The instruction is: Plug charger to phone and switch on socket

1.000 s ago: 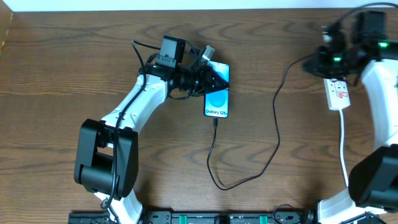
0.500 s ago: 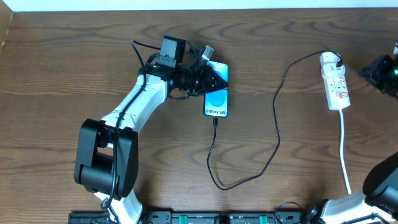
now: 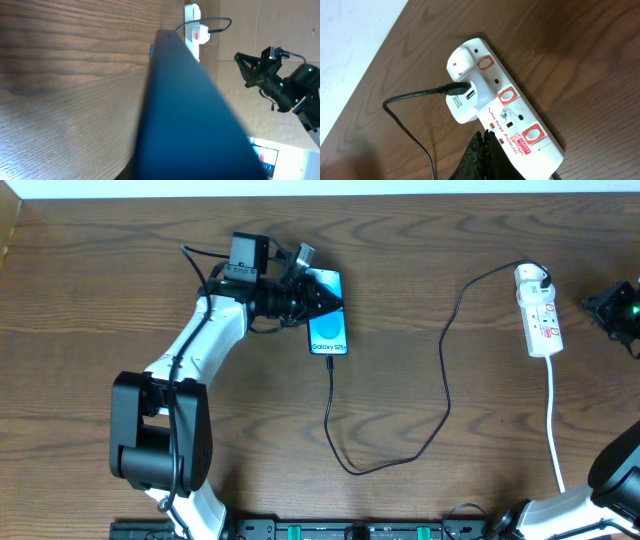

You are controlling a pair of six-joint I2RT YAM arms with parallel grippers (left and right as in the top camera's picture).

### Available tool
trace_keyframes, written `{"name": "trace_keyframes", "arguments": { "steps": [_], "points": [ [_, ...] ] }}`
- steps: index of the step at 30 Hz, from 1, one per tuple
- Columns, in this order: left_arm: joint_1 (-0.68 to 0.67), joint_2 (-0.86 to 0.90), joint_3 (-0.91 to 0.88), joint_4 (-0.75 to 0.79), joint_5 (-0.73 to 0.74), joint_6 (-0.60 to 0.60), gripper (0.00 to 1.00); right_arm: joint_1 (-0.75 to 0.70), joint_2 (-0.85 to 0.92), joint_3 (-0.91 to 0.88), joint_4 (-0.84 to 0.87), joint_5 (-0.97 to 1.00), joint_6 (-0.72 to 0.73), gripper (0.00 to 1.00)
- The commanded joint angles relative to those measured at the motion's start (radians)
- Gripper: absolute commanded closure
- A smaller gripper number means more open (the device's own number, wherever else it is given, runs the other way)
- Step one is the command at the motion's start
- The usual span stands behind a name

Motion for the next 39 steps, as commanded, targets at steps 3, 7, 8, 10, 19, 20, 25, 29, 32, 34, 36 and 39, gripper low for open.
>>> {"name": "trace_keyframes", "arguments": {
  "steps": [3,7,8,10,19,20,25,29,32,34,36,39],
  "points": [
    [0.01,-0.039,0.016,0.005,0.017,-0.005,0.93,-0.002,0.064,0.089,-0.039,-0.008,0.005,0.99],
    [0.01,-0.039,0.016,0.005,0.017,-0.006,0.93,0.003,0.152,0.218,-0.15,-0.008,-0.042,0.99],
    [0.01,-0.039,0.016,0.005,0.017,-0.006,0.93,0.006,0.195,0.277,-0.197,-0.008,-0.065,0.99],
    [0.01,-0.039,0.016,0.005,0.017,-0.006,0.93,0.01,0.25,0.345,-0.249,-0.008,-0.089,0.99],
    [0.01,-0.039,0.016,0.005,0.017,-0.006,0.93,0.059,0.403,0.419,-0.251,-0.007,-0.127,0.99],
    [0.01,-0.039,0.016,0.005,0.017,-0.006,0.93,0.066,0.414,0.419,-0.248,-0.006,-0.136,0.99],
    [0.01,-0.039,0.016,0.005,0.017,-0.006,0.93,0.09,0.439,0.418,-0.246,0.05,-0.145,0.99],
    [0.01,-0.039,0.016,0.005,0.017,-0.006,0.93,0.095,0.447,0.416,-0.248,0.054,-0.145,0.99],
    [0.01,-0.039,0.016,0.005,0.017,-0.006,0.93,0.097,0.447,0.415,-0.245,0.06,-0.144,0.99],
    [0.01,-0.039,0.016,0.005,0.017,-0.006,0.93,0.099,0.447,0.414,-0.243,0.064,-0.144,0.99],
    [0.01,-0.039,0.016,0.005,0.017,-0.006,0.93,0.101,0.447,0.414,-0.242,0.072,-0.144,0.99],
    [0.01,-0.039,0.016,0.005,0.017,-0.006,0.93,0.104,0.447,0.411,-0.241,0.075,-0.144,0.99]
  ]
}}
